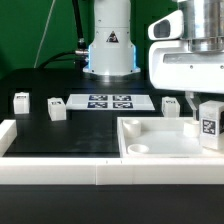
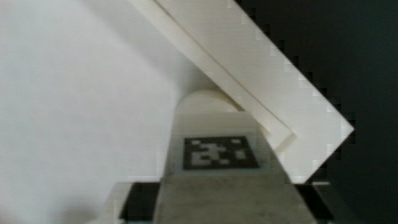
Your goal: Assemble one leg
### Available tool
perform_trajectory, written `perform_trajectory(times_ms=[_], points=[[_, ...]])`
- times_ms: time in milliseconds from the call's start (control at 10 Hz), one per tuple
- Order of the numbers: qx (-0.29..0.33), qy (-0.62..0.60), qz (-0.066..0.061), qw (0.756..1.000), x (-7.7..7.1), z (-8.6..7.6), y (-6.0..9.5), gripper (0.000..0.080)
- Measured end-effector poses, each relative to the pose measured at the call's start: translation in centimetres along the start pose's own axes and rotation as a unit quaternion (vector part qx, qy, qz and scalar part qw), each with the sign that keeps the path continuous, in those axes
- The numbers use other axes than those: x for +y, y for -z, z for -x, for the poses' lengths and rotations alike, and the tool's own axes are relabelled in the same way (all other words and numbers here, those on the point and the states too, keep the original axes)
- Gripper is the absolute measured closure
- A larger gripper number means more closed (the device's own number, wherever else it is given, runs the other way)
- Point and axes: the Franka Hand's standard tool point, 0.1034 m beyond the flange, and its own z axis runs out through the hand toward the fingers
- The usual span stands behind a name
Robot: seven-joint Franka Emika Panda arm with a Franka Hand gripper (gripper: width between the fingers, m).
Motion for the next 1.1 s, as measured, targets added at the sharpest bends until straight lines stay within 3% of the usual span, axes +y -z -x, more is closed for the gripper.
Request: perform_trajectory(times_ms=[100, 600, 700, 900, 1000, 1100], points=[[-0.002, -0.069, -0.010, 0.998, -0.04, 0.06, -0.09, 0.0509], [-0.018, -0.339, -0.013, 0.941, -0.18, 0.55, -0.20, 0.0509], [-0.021, -0.365, -0.013, 0.931, -0.16, 0.53, -0.21, 0.0509], [-0.021, -0.355, -0.013, 0.935, -0.18, 0.57, -0.22, 0.0509], [-0.021, -0.336, -0.014, 0.941, -0.18, 0.57, -0.21, 0.0334], [-0.021, -0.324, -0.015, 0.946, -0.23, 0.56, -0.18, 0.0212]])
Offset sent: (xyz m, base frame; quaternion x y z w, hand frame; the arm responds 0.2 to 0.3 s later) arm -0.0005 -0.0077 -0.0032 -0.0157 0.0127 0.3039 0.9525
